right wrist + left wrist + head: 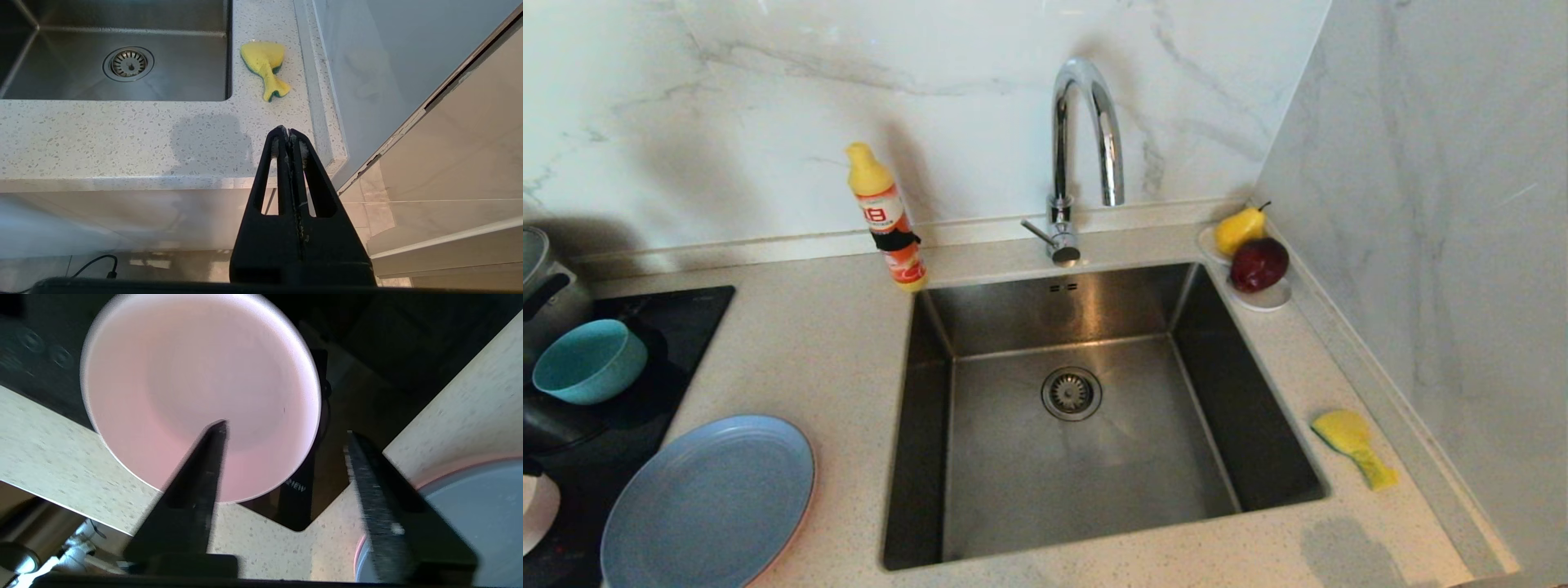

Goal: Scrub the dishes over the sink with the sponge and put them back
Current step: Place the bowl on the plate

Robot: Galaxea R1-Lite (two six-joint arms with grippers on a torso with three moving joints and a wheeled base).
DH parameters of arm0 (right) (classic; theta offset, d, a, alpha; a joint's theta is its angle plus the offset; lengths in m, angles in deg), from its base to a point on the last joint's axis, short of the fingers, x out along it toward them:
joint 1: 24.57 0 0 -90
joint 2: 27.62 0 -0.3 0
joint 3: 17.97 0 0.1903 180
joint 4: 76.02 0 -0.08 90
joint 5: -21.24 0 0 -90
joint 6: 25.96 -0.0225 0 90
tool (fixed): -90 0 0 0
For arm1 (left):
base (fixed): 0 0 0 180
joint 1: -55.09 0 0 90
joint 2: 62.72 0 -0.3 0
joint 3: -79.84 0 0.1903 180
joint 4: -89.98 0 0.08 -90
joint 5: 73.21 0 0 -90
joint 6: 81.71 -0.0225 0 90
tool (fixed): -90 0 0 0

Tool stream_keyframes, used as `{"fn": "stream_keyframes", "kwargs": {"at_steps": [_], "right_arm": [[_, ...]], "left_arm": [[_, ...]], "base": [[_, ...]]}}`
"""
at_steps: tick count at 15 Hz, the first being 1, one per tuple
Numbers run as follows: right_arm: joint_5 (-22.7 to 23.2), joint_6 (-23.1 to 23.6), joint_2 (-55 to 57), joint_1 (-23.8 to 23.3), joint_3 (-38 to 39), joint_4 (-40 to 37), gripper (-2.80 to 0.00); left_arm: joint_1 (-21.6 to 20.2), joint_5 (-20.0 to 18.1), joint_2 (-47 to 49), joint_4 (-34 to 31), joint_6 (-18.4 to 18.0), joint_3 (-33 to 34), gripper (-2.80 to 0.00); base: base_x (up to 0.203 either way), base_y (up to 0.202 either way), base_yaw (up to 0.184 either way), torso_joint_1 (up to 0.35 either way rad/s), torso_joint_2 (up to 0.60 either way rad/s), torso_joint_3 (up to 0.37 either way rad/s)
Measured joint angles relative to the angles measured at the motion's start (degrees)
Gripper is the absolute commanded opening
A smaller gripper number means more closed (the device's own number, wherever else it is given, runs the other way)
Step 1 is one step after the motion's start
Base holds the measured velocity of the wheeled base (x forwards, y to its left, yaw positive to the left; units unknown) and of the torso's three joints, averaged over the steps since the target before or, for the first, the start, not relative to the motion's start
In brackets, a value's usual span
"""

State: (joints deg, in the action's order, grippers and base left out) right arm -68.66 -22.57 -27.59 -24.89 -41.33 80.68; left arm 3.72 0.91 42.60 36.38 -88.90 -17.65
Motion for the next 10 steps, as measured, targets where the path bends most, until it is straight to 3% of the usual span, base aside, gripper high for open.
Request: {"fn": "stream_keyframes", "kwargs": {"at_steps": [10], "right_arm": [[0.00,0.00,0.00,-0.02,0.00,0.00,-2.80]], "left_arm": [[0.05,-1.93,1.93,0.83,0.14,4.15,0.00]], "base": [[0.000,0.000,0.000,0.000,0.00,0.000]]}}
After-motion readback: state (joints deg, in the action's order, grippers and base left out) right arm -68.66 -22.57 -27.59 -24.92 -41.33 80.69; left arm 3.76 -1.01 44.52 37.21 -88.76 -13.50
